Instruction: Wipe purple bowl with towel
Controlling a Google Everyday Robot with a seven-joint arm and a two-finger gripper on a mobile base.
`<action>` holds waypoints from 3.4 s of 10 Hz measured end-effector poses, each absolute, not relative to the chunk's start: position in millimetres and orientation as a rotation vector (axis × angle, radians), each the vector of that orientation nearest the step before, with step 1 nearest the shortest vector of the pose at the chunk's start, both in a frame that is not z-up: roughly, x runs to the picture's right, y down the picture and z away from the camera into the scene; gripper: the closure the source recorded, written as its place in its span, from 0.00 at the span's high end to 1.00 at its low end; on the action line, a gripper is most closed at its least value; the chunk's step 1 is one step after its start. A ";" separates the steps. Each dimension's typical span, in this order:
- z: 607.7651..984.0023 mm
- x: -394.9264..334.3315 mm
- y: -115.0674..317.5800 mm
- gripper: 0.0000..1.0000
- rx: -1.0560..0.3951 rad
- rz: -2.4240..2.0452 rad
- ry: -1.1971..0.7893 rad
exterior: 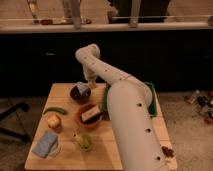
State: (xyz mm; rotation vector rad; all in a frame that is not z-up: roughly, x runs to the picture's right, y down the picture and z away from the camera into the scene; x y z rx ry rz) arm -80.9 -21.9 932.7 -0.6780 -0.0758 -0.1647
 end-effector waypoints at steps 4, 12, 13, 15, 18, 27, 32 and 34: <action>946.4 -99.8 -30.1 0.00 -0.680 -0.191 -0.116; 929.1 -144.1 -4.1 0.00 -0.718 -0.314 -0.211; 924.4 -142.8 0.7 0.00 -0.721 -0.319 -0.210; 912.9 -137.3 14.0 0.00 -0.738 -0.325 -0.201; 910.1 -113.2 19.6 0.00 -0.749 -0.289 -0.172; 933.8 -95.8 -10.1 0.00 -0.695 -0.229 -0.156; 955.8 -113.6 -19.6 0.00 -0.682 -0.255 -0.183; 955.6 -130.3 -16.1 0.00 -0.688 -0.291 -0.215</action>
